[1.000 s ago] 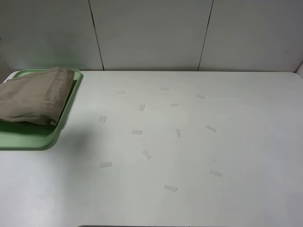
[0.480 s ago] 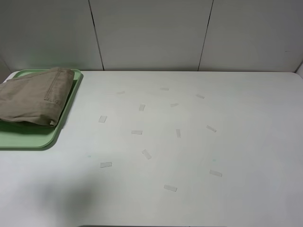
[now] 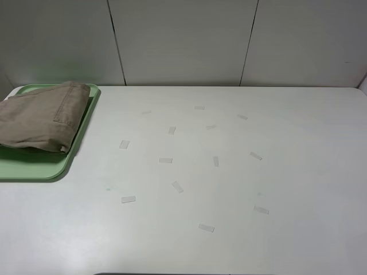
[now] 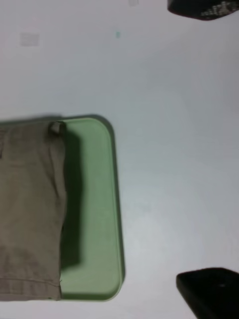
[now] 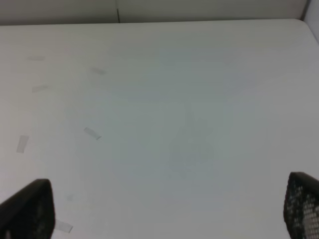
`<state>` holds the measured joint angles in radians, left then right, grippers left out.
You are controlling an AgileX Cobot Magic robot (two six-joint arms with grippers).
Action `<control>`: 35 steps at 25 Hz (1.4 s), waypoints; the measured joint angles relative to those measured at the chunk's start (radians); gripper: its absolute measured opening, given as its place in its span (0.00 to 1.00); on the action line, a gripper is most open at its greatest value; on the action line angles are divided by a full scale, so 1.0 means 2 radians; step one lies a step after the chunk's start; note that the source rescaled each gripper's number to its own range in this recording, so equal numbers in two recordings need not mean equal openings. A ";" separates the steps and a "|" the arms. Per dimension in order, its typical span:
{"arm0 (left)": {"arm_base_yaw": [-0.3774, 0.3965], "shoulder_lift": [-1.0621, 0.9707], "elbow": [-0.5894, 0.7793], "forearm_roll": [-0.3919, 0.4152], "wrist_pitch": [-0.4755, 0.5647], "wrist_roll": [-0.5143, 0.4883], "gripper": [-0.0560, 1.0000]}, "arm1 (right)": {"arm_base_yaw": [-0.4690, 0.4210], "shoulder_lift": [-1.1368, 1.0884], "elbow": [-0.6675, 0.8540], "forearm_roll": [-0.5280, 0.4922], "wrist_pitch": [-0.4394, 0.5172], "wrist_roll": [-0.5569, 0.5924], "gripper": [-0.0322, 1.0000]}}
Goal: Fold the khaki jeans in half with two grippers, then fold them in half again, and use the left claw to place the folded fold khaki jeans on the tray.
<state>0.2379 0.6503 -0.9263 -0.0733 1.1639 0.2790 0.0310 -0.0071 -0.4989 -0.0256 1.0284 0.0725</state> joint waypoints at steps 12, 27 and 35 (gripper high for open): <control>-0.075 -0.208 0.134 -0.017 -0.006 -0.036 1.00 | 0.000 0.000 0.000 0.000 0.000 0.000 1.00; -0.132 -0.326 0.215 -0.007 -0.052 -0.061 1.00 | 0.000 0.000 0.000 0.001 0.000 0.000 1.00; -0.132 -0.329 0.215 -0.004 -0.051 -0.061 1.00 | 0.000 0.000 0.000 0.001 0.000 0.000 1.00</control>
<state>-0.0258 -0.0087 -0.4954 -0.0812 1.0617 0.1565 0.0310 -0.0071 -0.4989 -0.0229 1.0284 0.0725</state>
